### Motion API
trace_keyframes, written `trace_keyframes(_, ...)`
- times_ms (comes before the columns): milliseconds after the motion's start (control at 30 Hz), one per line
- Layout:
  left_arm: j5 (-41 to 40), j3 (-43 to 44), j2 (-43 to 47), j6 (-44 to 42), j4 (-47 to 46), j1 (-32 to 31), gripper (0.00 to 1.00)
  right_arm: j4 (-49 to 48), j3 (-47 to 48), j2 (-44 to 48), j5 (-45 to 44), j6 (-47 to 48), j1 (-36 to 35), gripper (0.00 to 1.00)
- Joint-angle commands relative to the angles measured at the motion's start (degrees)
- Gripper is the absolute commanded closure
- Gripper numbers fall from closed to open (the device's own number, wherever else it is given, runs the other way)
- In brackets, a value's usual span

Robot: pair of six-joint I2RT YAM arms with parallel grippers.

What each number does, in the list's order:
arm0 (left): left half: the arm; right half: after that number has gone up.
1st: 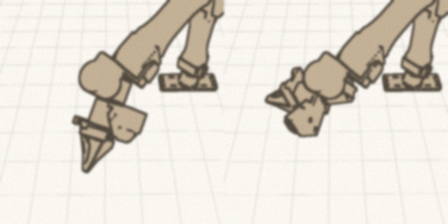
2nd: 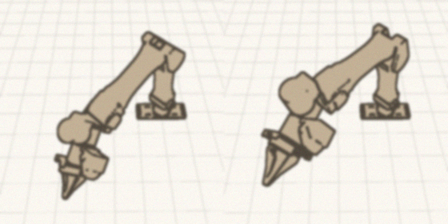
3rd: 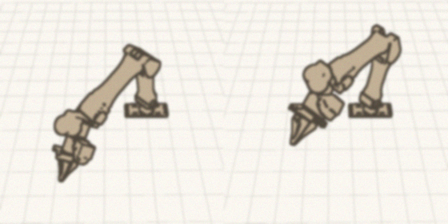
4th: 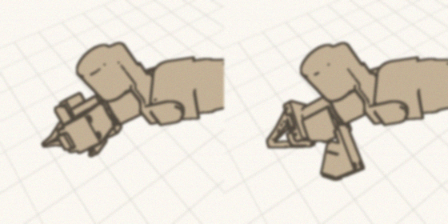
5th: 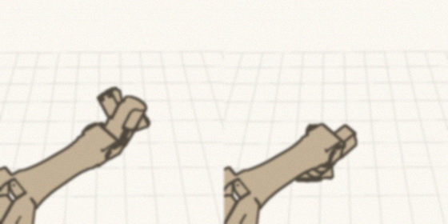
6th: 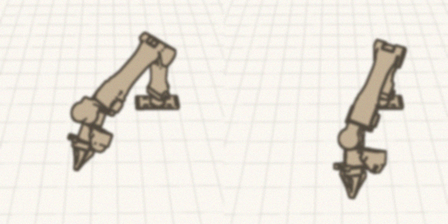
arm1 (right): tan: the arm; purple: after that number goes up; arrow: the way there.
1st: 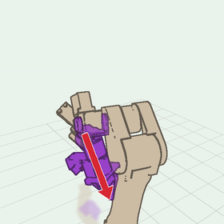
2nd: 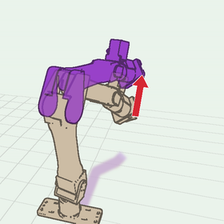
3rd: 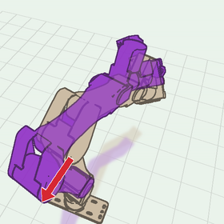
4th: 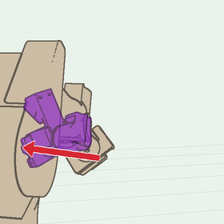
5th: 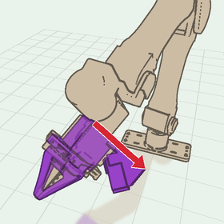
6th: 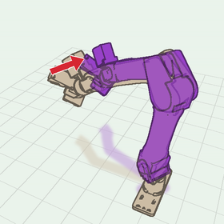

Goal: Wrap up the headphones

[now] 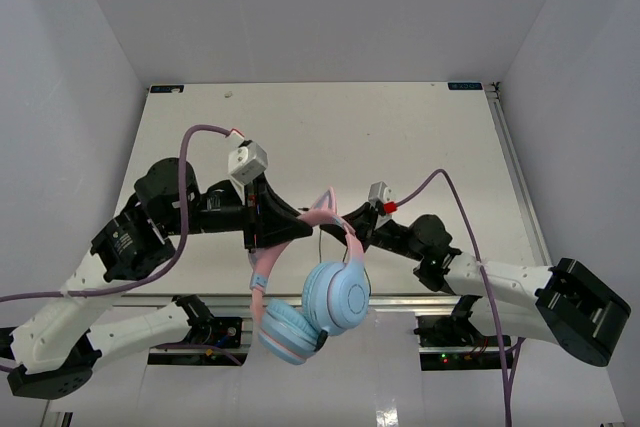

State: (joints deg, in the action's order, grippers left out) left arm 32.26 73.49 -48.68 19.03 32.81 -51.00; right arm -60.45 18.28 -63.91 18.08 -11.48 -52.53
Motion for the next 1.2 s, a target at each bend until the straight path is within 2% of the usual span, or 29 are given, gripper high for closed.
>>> trace_keyframes(0,8.35,-0.74,-1.96,-3.32,1.57,0.03,1.00,10.23,7.16,0.45,-5.21,4.78,2.46,0.92)
trace_keyframes(167,4.47,-1.62,-4.91,-9.19,7.14,-0.05,1.00,28.51,18.73,-0.09,-10.70,8.07,5.34,0.92)
trace_keyframes(267,-1.83,-1.60,-8.02,-11.60,10.87,0.03,1.00,38.16,25.84,-0.94,-11.38,9.42,7.23,0.92)
trace_keyframes(367,-15.15,-0.87,-12.31,-12.04,15.02,-0.06,1.00,46.21,32.10,-0.69,-12.72,10.89,7.51,0.92)
trace_keyframes(467,-27.56,-0.58,-16.45,-11.95,18.47,-0.06,1.00,52.50,34.54,-0.35,-12.49,11.22,7.52,0.92)
trace_keyframes(633,-45.97,-0.83,-19.12,-10.62,19.01,-0.09,1.00,60.81,38.00,-0.95,-14.09,10.91,7.47,0.92)
trace_keyframes(700,-48.65,-0.65,-19.52,-10.77,18.62,-0.17,1.00,62.87,38.60,-0.76,-12.96,10.43,7.42,0.92)
trace_keyframes(867,-48.36,-1.43,-18.96,-11.08,17.24,-0.62,1.00,64.21,38.62,0.50,-13.26,9.63,7.34,0.92)
trace_keyframes(1167,-45.44,-5.28,-16.23,-12.70,14.83,-1.60,1.00,65.33,39.90,1.81,-21.95,10.29,7.36,0.92)
